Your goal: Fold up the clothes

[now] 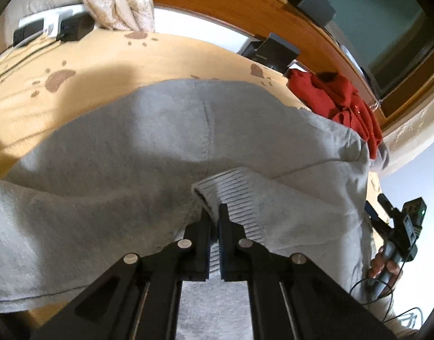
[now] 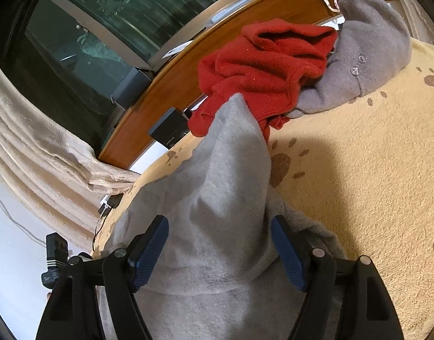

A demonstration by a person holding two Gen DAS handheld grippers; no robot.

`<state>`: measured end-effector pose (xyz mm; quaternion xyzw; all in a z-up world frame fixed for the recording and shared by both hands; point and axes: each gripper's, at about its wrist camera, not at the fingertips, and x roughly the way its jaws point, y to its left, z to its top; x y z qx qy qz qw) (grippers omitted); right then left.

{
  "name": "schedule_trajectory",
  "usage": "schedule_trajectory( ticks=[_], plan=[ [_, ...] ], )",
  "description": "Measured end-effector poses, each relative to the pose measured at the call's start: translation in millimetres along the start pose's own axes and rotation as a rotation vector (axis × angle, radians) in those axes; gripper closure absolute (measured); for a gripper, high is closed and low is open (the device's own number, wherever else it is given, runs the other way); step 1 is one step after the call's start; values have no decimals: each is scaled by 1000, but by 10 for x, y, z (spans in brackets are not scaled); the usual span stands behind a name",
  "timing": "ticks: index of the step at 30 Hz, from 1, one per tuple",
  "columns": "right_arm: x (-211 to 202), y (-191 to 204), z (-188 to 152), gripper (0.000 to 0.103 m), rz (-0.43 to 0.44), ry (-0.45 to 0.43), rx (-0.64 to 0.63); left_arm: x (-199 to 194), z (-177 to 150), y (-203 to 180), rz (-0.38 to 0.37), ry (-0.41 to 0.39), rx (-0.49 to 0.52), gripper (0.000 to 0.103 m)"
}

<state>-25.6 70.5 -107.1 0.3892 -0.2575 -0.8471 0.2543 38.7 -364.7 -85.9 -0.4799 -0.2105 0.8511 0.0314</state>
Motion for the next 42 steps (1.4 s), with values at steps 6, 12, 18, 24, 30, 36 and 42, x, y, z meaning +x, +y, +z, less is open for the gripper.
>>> schedule_trajectory(
  ticks=[6, 12, 18, 24, 30, 36, 42],
  plan=[
    [-137, -21, 60, 26, -46, -75, -1, -504, 83, -195, 58, -114, 92, 98],
    [-298, -26, 119, 26, -151, -166, -29, -300, 64, -41, 230, -36, 104, 98],
    [-153, 301, 163, 26, -363, 6, -385, -107, -45, 78, 248, -2, 68, 98],
    [-88, 661, -237, 26, -482, 205, -953, -226, -30, 73, 201, -25, 48, 98],
    [175, 526, -165, 26, -538, 185, -963, -246, -69, 39, 171, -34, 31, 98],
    [169, 282, 123, 26, -620, 51, -784, -153, -75, -20, 133, -18, 10, 98],
    [-82, -203, 256, 21, -572, 95, -482, 116, -153, -251, 172, 42, 104, 97]
  ],
)
